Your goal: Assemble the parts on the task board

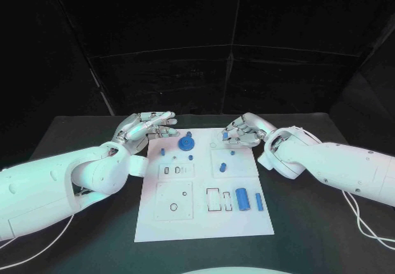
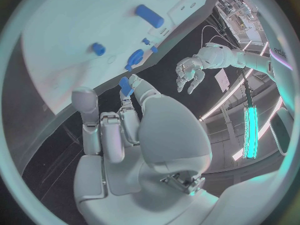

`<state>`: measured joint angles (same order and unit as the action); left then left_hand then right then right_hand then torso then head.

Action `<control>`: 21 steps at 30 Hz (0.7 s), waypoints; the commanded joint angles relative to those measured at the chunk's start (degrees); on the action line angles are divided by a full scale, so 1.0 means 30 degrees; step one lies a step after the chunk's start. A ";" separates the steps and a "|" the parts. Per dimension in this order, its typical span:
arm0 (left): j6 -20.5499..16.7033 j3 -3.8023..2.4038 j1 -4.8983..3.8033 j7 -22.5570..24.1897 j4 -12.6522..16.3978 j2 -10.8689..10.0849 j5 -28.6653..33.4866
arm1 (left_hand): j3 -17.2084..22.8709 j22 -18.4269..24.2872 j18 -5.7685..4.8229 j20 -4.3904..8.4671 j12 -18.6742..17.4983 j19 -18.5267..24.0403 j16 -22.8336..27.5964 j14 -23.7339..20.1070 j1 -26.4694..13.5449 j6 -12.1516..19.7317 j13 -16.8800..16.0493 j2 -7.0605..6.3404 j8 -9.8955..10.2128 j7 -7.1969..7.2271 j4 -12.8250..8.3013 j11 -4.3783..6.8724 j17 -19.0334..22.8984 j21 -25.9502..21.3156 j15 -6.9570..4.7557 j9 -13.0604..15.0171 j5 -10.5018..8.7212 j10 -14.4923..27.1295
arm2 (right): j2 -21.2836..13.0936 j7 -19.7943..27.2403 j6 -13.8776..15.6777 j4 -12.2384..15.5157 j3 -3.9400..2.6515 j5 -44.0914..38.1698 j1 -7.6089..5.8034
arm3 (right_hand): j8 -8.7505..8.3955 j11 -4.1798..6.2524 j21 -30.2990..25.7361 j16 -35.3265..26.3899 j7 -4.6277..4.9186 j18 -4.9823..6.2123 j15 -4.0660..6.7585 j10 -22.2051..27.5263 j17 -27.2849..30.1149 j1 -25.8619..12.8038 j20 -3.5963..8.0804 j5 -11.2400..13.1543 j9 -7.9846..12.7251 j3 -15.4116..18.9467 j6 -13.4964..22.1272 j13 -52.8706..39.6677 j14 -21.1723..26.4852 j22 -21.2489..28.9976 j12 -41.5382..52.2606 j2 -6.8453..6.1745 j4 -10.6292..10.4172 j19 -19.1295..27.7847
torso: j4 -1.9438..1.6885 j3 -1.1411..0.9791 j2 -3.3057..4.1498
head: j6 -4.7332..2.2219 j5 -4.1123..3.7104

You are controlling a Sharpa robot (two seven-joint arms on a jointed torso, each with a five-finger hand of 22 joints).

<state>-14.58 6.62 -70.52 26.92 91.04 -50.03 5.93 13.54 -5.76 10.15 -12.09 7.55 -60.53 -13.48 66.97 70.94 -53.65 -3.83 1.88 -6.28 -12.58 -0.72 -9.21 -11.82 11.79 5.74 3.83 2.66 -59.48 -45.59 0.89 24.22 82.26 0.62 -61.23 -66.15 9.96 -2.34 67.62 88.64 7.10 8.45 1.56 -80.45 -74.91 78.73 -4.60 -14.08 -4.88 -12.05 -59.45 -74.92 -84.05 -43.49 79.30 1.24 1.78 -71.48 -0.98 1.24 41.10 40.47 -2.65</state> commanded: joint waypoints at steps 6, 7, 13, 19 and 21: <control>0.0151 -0.0009 -0.0130 0.0194 -0.0155 0.0068 -0.0130 | 0.0008 0.0032 0.0094 0.0041 -0.0119 -0.0126 0.0006 0.0112 -0.0145 -0.0128 0.0015 -0.0050 0.0097 0.0016 0.0129 0.0025 -0.0022 -0.0096 -0.0001 -0.0021 0.0055 -0.0147 | 0.1844 -0.4135 -0.0421 0.0937 -0.0003 -0.2189 -0.0080 | 0.0113 0.0027 -0.0030 0.0044 -0.0005 -0.0105 0.0095 0.0128 -0.3892 -0.0407 0.0133 0.0554 -0.0206 -0.0309 -0.0118 -0.0257 -0.1739 0.0125 -0.0145 0.0069 -0.0054 0.0059 | -0.0091 0.0165 -0.0116 | 0.0072 0.0791; 0.0157 -0.0010 -0.0142 0.0207 -0.0133 0.0071 -0.0130 | 0.0008 0.0032 0.0094 0.0041 -0.0119 -0.0126 0.0006 0.0112 -0.0145 -0.0128 0.0015 -0.0050 0.0097 0.0016 0.0129 0.0025 -0.0022 -0.0096 -0.0001 -0.0021 0.0055 -0.0147 | 0.2162 -0.4323 -0.0559 0.0887 0.0004 -0.2509 -0.0078 | 0.0121 0.0033 -0.0039 0.0034 -0.0014 -0.0101 0.0100 0.0107 -0.3868 -0.0489 0.0133 0.0682 -0.0212 -0.0347 -0.0131 -0.0282 -0.1734 0.0139 -0.0127 0.0033 -0.0064 0.0069 | -0.0106 0.0180 -0.0115 | 0.0044 0.0848; 0.0180 -0.0014 -0.0249 0.0265 -0.0186 0.0212 -0.0130 | 0.0009 0.0034 0.0094 0.0041 -0.0120 -0.0129 0.0007 0.0112 -0.0142 -0.0132 0.0015 -0.0051 0.0096 0.0018 0.0127 0.0027 -0.0027 -0.0099 -0.0002 -0.0020 0.0055 -0.0152 | 0.3700 -0.5032 -0.1550 0.0677 0.0144 -0.4177 -0.0011 | 0.0104 0.0040 -0.0097 0.0023 -0.0017 -0.0079 0.0110 0.0121 -0.3844 -0.0622 0.0140 0.0965 -0.0212 -0.0492 -0.0096 -0.0264 -0.1729 0.0247 -0.0150 -0.0111 -0.0004 0.0124 | -0.0270 0.0231 -0.0125 | 0.0214 0.1195; 0.0191 -0.0012 -0.0289 0.0250 -0.0310 0.0364 -0.0129 | 0.0010 0.0036 0.0095 0.0042 -0.0120 -0.0131 0.0008 0.0112 -0.0139 -0.0135 0.0014 -0.0050 0.0096 0.0020 0.0124 0.0029 -0.0030 -0.0101 -0.0002 -0.0020 0.0056 -0.0155 | 0.4658 -0.5391 -0.1892 0.0520 0.0520 -0.5058 0.0095 | 0.0100 0.0040 -0.0103 0.0022 -0.0017 -0.0077 0.0111 0.0135 -0.3842 -0.0618 0.0141 0.0970 -0.0211 -0.0508 -0.0089 -0.0247 -0.1728 0.0257 -0.0165 -0.0119 0.0009 0.0128 | -0.0234 0.0239 -0.0129 | 0.0337 0.1843; 0.0187 -0.0012 -0.0295 0.0258 -0.0346 0.0393 -0.0129 | 0.0010 0.0036 0.0095 0.0042 -0.0120 -0.0131 0.0008 0.0112 -0.0139 -0.0135 0.0014 -0.0050 0.0096 0.0020 0.0124 0.0029 -0.0030 -0.0101 -0.0002 -0.0020 0.0056 -0.0155 | 0.5009 -0.5631 -0.1922 0.0407 0.0609 -0.5588 0.0176 | 0.0094 0.0035 -0.0113 0.0022 -0.0007 -0.0074 0.0110 0.0127 -0.3843 -0.0641 0.0141 0.0980 -0.0209 -0.0528 -0.0078 -0.0261 -0.1729 0.0276 -0.0156 -0.0136 0.0014 0.0137 | -0.0220 0.0241 -0.0121 | 0.0393 0.2035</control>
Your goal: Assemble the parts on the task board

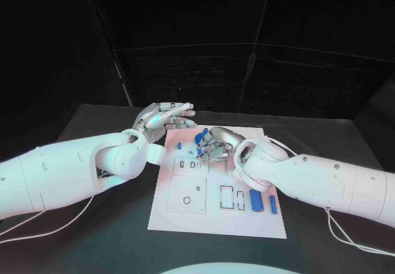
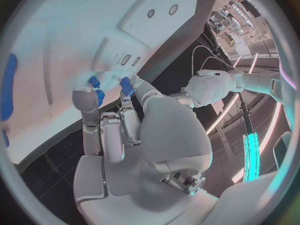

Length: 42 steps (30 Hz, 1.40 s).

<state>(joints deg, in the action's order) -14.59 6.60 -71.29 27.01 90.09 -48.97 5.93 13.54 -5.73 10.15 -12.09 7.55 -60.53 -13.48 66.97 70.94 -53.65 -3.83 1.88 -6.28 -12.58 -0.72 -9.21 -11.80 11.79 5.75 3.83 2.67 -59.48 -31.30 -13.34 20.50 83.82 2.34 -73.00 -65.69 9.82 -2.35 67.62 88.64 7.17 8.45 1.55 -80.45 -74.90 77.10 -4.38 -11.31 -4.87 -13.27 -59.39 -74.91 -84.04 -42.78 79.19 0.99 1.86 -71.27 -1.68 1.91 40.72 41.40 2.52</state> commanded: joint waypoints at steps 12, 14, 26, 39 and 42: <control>0.0197 -0.0006 -0.0048 0.0160 -0.0290 0.0202 -0.0128 | 0.0010 0.0023 0.0095 0.0042 -0.0120 -0.0131 0.0008 0.0112 -0.0139 -0.0135 0.0015 -0.0050 0.0096 0.0020 0.0124 0.0029 -0.0035 -0.0101 -0.0003 -0.0020 0.0056 -0.0155 | 0.0888 -0.1547 -0.0888 -0.0275 0.0170 -0.3150 0.0372 | 0.0121 0.0018 -0.0114 0.0021 -0.0010 -0.0079 0.0101 0.0112 -0.3846 -0.0238 0.0067 0.0028 -0.0204 -0.0167 -0.0071 -0.0289 -0.1730 0.0039 -0.0105 -0.0099 -0.0048 0.0065 | 0.0061 -0.0019 0.0000 | 0.0365 0.0893; 0.0203 -0.0006 -0.0048 0.0156 -0.0311 0.0214 -0.0128 | 0.0010 0.0023 0.0095 0.0042 -0.0120 -0.0131 0.0008 0.0112 -0.0139 -0.0135 0.0015 -0.0050 0.0096 0.0020 0.0124 0.0029 -0.0035 -0.0101 -0.0003 -0.0020 0.0056 -0.0155 | 0.0878 -0.1652 -0.0957 -0.0235 0.0175 -0.3405 0.0403 | 0.0117 0.0015 -0.0105 0.0022 -0.0006 -0.0082 0.0099 0.0100 -0.3849 -0.0271 0.0066 0.0021 -0.0204 -0.0175 -0.0067 -0.0305 -0.1731 0.0021 -0.0093 -0.0119 -0.0054 0.0057 | 0.0068 -0.0016 -0.0001 | 0.0324 0.0928; 0.0224 -0.0004 -0.0047 0.0119 -0.0395 0.0260 -0.0128 | 0.0012 0.0030 0.0096 0.0043 -0.0124 -0.0140 0.0010 0.0112 -0.0133 -0.0146 0.0013 -0.0048 0.0095 0.0023 0.0121 0.0032 -0.0052 -0.0111 -0.0005 -0.0018 0.0055 -0.0171 | 0.0814 -0.2027 -0.1556 -0.0113 0.0187 -0.4413 0.0514 | 0.0096 0.0007 -0.0100 0.0040 0.0004 -0.0085 0.0093 0.0119 -0.3898 -0.0360 0.0062 0.0011 -0.0197 -0.0201 -0.0038 -0.0278 -0.1742 0.0011 -0.0117 -0.0163 -0.0073 0.0051 | 0.0035 -0.0008 -0.0011 | 0.0403 0.0914; 0.0251 -0.0004 -0.0047 0.0115 -0.0404 0.0234 -0.0128 | 0.0012 0.0030 0.0096 0.0043 -0.0124 -0.0140 0.0010 0.0112 -0.0133 -0.0146 0.0013 -0.0048 0.0095 0.0023 0.0121 0.0032 -0.0052 -0.0111 -0.0005 -0.0018 0.0055 -0.0171 | 0.0853 -0.2068 -0.2159 -0.0183 0.0198 -0.4574 0.0678 | 0.0064 -0.0005 -0.0111 0.0034 0.0020 -0.0083 0.0084 0.0121 -0.3884 -0.0434 0.0056 0.0021 -0.0185 -0.0227 0.0009 -0.0279 -0.1739 0.0033 -0.0121 -0.0214 -0.0083 0.0060 | 0.0009 -0.0005 -0.0008 | 0.0510 0.0883; 0.0257 -0.0004 -0.0047 0.0112 -0.0401 0.0232 -0.0128 | 0.0012 0.0030 0.0096 0.0043 -0.0124 -0.0140 0.0010 0.0112 -0.0133 -0.0146 0.0013 -0.0048 0.0095 0.0023 0.0121 0.0032 -0.0052 -0.0111 -0.0005 -0.0018 0.0055 -0.0171 | 0.0854 -0.2073 -0.2295 -0.0199 0.0199 -0.4577 0.0699 | 0.0037 -0.0018 -0.0115 0.0032 0.0036 -0.0084 0.0074 0.0133 -0.3881 -0.0510 0.0049 0.0043 -0.0176 -0.0243 0.0046 -0.0265 -0.1738 0.0036 -0.0135 -0.0276 -0.0093 0.0062 | 0.0014 -0.0009 0.0000 | 0.0544 0.0850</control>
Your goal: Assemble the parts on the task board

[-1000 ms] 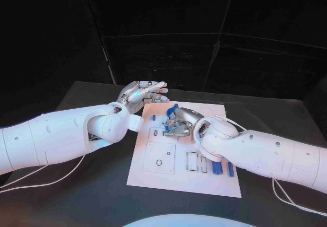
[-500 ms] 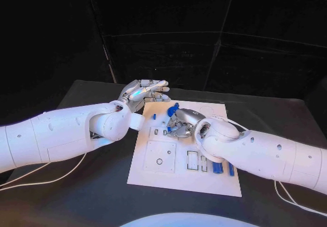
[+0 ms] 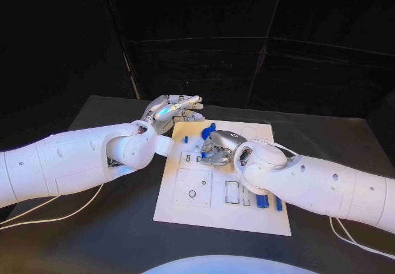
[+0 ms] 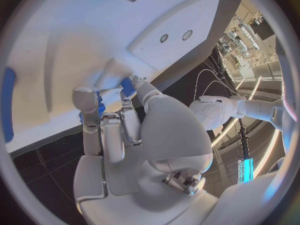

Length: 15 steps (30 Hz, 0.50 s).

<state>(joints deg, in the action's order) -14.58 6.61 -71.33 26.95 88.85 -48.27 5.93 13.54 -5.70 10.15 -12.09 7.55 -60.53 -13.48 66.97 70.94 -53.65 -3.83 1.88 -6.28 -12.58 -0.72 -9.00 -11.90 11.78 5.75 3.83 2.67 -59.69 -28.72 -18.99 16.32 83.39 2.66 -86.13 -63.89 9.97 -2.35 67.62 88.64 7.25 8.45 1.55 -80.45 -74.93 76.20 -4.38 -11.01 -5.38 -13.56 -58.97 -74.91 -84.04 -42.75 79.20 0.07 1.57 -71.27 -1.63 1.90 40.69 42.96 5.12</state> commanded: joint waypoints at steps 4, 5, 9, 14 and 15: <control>0.0251 -0.0008 -0.0031 0.0114 0.0016 -0.0013 -0.0128 | 0.0012 0.0020 0.0097 0.0043 -0.0124 -0.0140 0.0010 0.0112 -0.0134 -0.0146 0.0013 -0.0048 0.0095 0.0023 0.0121 -0.0037 -0.0020 -0.0111 -0.0005 -0.0018 0.0055 -0.0101 | -0.0010 -0.0155 -0.1013 -0.0089 0.0091 -0.0158 0.0129 | -0.0026 -0.0023 -0.0119 0.0028 0.0018 -0.0085 0.0071 0.0135 -0.3860 -0.0249 0.0045 -0.0045 -0.0003 -0.0156 -0.0076 -0.0265 -0.1736 0.0036 -0.0142 0.0008 -0.0002 0.0066 | 0.0001 -0.0009 0.0011 | 0.0039 -0.0027; 0.0251 -0.0008 -0.0031 0.0110 0.0017 -0.0016 -0.0128 | 0.0012 0.0020 0.0097 0.0043 -0.0124 -0.0140 0.0010 0.0112 -0.0134 -0.0146 0.0013 -0.0048 0.0095 0.0023 0.0121 -0.0037 -0.0020 -0.0111 -0.0005 -0.0018 0.0055 -0.0101 | -0.0015 -0.0128 -0.1033 -0.0095 0.0091 -0.0128 0.0134 | -0.0031 -0.0026 -0.0120 0.0029 0.0021 -0.0085 0.0069 0.0139 -0.3862 -0.0259 0.0044 -0.0043 -0.0001 -0.0160 -0.0070 -0.0261 -0.1736 0.0038 -0.0146 0.0003 -0.0005 0.0067 | 0.0005 -0.0006 0.0010 | 0.0049 -0.0054; 0.0268 -0.0008 -0.0031 0.0101 0.0024 -0.0016 -0.0128 | 0.0012 0.0020 0.0097 0.0043 -0.0124 -0.0140 0.0010 0.0112 -0.0134 -0.0146 0.0013 -0.0048 0.0095 0.0023 0.0121 -0.0037 -0.0020 -0.0111 -0.0005 -0.0018 0.0055 -0.0101 | -0.0051 -0.0060 -0.1090 -0.0101 0.0091 -0.0014 0.0147 | -0.0042 -0.0031 -0.0123 0.0030 0.0028 -0.0084 0.0065 0.0148 -0.3867 -0.0283 0.0041 -0.0038 0.0003 -0.0168 -0.0054 -0.0250 -0.1737 0.0042 -0.0155 -0.0007 -0.0012 0.0069 | 0.0010 -0.0001 0.0003 | 0.0071 -0.0079; 0.0282 -0.0008 -0.0031 0.0098 0.0014 -0.0004 -0.0128 | 0.0012 0.0020 0.0097 0.0043 -0.0124 -0.0140 0.0010 0.0112 -0.0134 -0.0146 0.0013 -0.0048 0.0095 0.0023 0.0121 -0.0037 -0.0020 -0.0111 -0.0005 -0.0018 0.0055 -0.0101 | -0.0124 -0.0087 -0.1237 -0.0103 0.0092 0.0035 0.0152 | -0.0042 -0.0031 -0.0123 0.0030 0.0028 -0.0084 0.0065 0.0148 -0.3867 -0.0283 0.0041 -0.0038 0.0003 -0.0168 -0.0054 -0.0250 -0.1737 0.0042 -0.0155 -0.0007 -0.0012 0.0069 | 0.0013 -0.0019 -0.0003 | 0.0087 -0.0109; 0.0283 -0.0008 -0.0031 0.0098 0.0011 -0.0004 -0.0128 | 0.0012 0.0020 0.0097 0.0043 -0.0124 -0.0140 0.0010 0.0112 -0.0134 -0.0146 0.0013 -0.0048 0.0095 0.0023 0.0121 -0.0037 -0.0020 -0.0111 -0.0005 -0.0018 0.0055 -0.0101 | -0.0142 -0.0100 -0.1286 -0.0102 0.0092 0.0039 0.0153 | -0.0042 -0.0031 -0.0123 0.0030 0.0028 -0.0084 0.0065 0.0148 -0.3867 -0.0283 0.0041 -0.0038 0.0003 -0.0168 -0.0054 -0.0250 -0.1737 0.0042 -0.0155 -0.0007 -0.0012 0.0069 | 0.0009 -0.0020 -0.0004 | 0.0089 -0.0114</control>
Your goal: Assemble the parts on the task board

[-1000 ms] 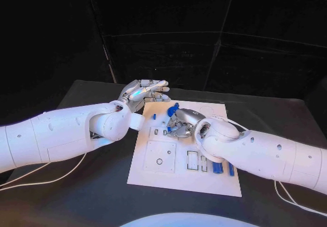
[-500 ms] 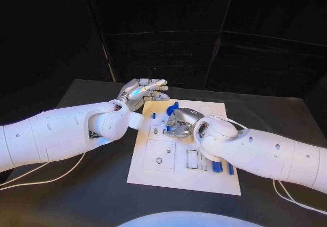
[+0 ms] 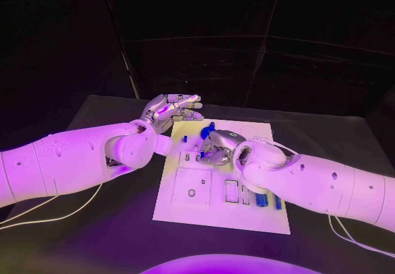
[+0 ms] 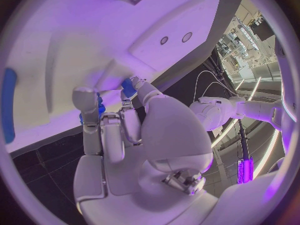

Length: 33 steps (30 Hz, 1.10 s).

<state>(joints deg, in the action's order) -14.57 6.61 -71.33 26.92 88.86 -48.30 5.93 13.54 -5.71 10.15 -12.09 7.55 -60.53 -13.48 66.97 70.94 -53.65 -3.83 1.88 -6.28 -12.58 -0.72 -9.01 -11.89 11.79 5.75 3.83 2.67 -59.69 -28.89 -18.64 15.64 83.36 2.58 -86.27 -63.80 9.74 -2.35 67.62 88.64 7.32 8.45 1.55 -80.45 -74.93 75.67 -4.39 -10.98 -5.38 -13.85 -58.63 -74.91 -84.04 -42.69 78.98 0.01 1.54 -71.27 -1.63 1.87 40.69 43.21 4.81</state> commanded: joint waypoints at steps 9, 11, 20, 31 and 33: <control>0.0282 -0.0008 -0.0030 0.0100 -0.0020 0.0013 -0.0128 | 0.0012 0.0023 0.0096 0.0043 -0.0124 -0.0140 0.0010 0.0112 -0.0133 -0.0146 0.0013 -0.0048 0.0095 0.0023 0.0121 -0.0037 -0.0022 -0.0111 -0.0005 -0.0019 0.0055 -0.0102 | -0.0181 -0.0370 -0.1457 -0.0102 0.0122 0.0112 0.0126 | -0.0034 -0.0065 -0.0121 0.0043 0.0042 -0.0090 0.0037 0.0154 -0.3907 -0.0238 0.0019 0.0088 0.0027 -0.0116 -0.0078 -0.0258 -0.1745 0.0005 -0.0083 -0.0087 -0.0022 0.0066 | -0.0004 -0.0006 0.0013 | 0.0047 -0.0051; 0.0284 -0.0008 -0.0030 0.0099 -0.0024 0.0015 -0.0128 | 0.0012 0.0023 0.0096 0.0043 -0.0124 -0.0140 0.0010 0.0112 -0.0133 -0.0146 0.0013 -0.0048 0.0095 0.0023 0.0121 -0.0037 -0.0022 -0.0111 -0.0005 -0.0019 0.0055 -0.0102 | -0.0201 -0.0406 -0.1513 -0.0099 0.0122 0.0113 0.0126 | -0.0034 -0.0065 -0.0121 0.0043 0.0042 -0.0090 0.0037 0.0154 -0.3907 -0.0238 0.0019 0.0088 0.0027 -0.0116 -0.0078 -0.0258 -0.1745 0.0005 -0.0083 -0.0087 -0.0022 0.0066 | -0.0006 -0.0005 0.0009 | 0.0044 -0.0058; 0.0292 -0.0007 -0.0030 0.0098 -0.0043 0.0021 -0.0128 | 0.0012 0.0023 0.0096 0.0043 -0.0124 -0.0140 0.0010 0.0112 -0.0133 -0.0146 0.0013 -0.0048 0.0095 0.0023 0.0121 -0.0037 -0.0022 -0.0111 -0.0005 -0.0019 0.0055 -0.0102 | -0.0243 -0.0401 -0.1566 -0.0098 0.0123 0.0116 0.0128 | -0.0084 -0.0089 -0.0142 0.0041 0.0069 -0.0086 0.0017 0.0195 -0.3905 -0.0304 0.0002 0.0191 0.0045 -0.0137 -0.0012 -0.0221 -0.1744 0.0039 -0.0119 -0.0189 -0.0010 0.0084 | 0.0001 -0.0003 0.0005 | 0.0082 -0.0093; 0.0284 -0.0006 -0.0030 0.0091 -0.0056 0.0019 -0.0128 | 0.0012 0.0023 0.0096 0.0043 -0.0124 -0.0140 0.0010 0.0112 -0.0133 -0.0146 0.0013 -0.0048 0.0095 0.0023 0.0121 -0.0037 -0.0022 -0.0111 -0.0005 -0.0019 0.0055 -0.0102 | -0.0235 -0.0463 -0.1746 -0.0114 0.0125 0.0116 0.0130 | -0.0572 -0.0358 -0.0294 -0.0007 0.0386 -0.0063 -0.0196 0.0687 -0.3794 -0.0644 -0.0165 0.0276 0.0256 -0.0157 0.0815 0.0297 -0.1717 0.0276 -0.0581 -0.0713 -0.0013 0.0223 | 0.0002 0.0004 0.0011 | 0.0093 -0.0191; 0.0280 -0.0006 -0.0030 0.0085 -0.0055 0.0016 -0.0128 | 0.0012 0.0023 0.0096 0.0043 -0.0124 -0.0140 0.0010 0.0112 -0.0133 -0.0146 0.0013 -0.0048 0.0095 0.0023 0.0121 -0.0037 -0.0022 -0.0111 -0.0005 -0.0019 0.0055 -0.0102 | -0.0235 -0.0454 -0.1683 -0.0107 0.0126 0.0115 0.0130 | -0.0623 -0.0392 -0.0303 -0.0009 0.0422 -0.0062 -0.0225 0.0725 -0.3790 -0.0682 -0.0194 0.0237 0.0279 -0.0147 0.0910 0.0330 -0.1716 0.0287 -0.0611 -0.0789 -0.0012 0.0231 | -0.0002 0.0006 0.0010 | 0.0089 -0.0205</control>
<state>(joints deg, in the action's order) -14.51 6.61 -71.33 26.87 88.67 -48.25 5.93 13.54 -5.72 10.15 -12.09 7.55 -60.53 -13.48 66.97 70.94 -53.65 -3.83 1.88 -6.28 -12.58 -0.72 -9.01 -11.88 11.79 5.74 3.83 2.67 -59.69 -29.46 -18.63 13.92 83.38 2.47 -86.18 -63.88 8.13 -3.58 66.93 88.64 8.62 8.45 1.12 -78.80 -74.91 73.63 -4.81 -10.49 -4.62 -14.13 -56.25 -73.95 -84.05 -41.91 77.37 -2.03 1.33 -70.84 -1.63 1.88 40.70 43.49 4.24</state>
